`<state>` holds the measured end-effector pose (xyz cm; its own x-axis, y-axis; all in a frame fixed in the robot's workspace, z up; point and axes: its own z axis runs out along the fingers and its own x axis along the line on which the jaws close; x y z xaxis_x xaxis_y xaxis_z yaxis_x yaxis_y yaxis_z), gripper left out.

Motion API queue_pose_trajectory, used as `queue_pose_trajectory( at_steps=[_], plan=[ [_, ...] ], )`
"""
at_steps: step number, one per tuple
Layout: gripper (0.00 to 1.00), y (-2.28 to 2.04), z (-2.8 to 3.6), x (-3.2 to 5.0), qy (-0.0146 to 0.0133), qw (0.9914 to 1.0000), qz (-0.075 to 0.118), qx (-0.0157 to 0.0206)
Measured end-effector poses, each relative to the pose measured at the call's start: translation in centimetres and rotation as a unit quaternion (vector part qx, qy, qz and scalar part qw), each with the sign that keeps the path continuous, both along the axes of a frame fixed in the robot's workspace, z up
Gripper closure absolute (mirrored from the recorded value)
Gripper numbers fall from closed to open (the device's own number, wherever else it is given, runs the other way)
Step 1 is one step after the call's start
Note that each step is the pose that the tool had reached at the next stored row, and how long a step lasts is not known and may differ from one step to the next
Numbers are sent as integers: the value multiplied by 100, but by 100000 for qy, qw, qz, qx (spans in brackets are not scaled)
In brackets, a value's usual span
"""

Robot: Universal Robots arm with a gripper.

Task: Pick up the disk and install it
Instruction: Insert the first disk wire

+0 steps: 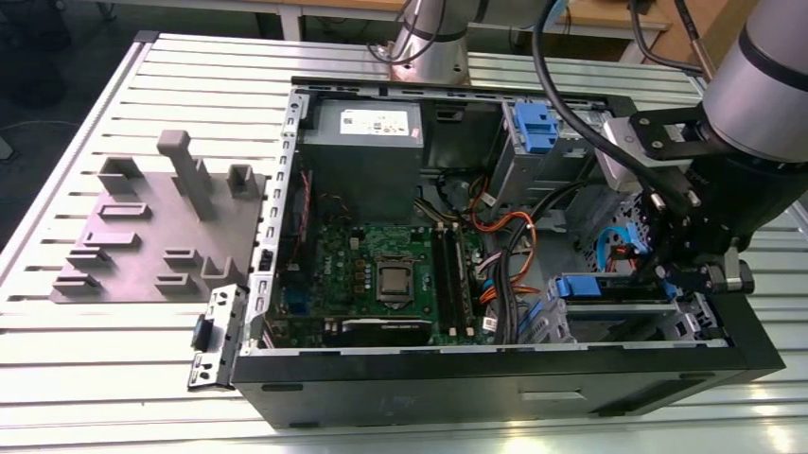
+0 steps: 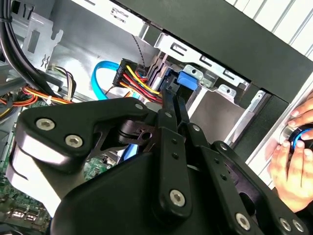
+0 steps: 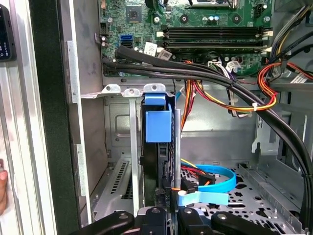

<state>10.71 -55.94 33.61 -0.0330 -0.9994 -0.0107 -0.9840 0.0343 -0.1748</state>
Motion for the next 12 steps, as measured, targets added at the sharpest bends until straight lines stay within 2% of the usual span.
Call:
queue_pose_trajectory(
  at_steps=[3,9,12],
  plan=[
    [84,0,-5,0,0,100000,-63,111],
    [84,0,-15,-11,-89,99997,-70,782],
    [84,0,-17,-11,-198,99996,-60,822]
  ],
)
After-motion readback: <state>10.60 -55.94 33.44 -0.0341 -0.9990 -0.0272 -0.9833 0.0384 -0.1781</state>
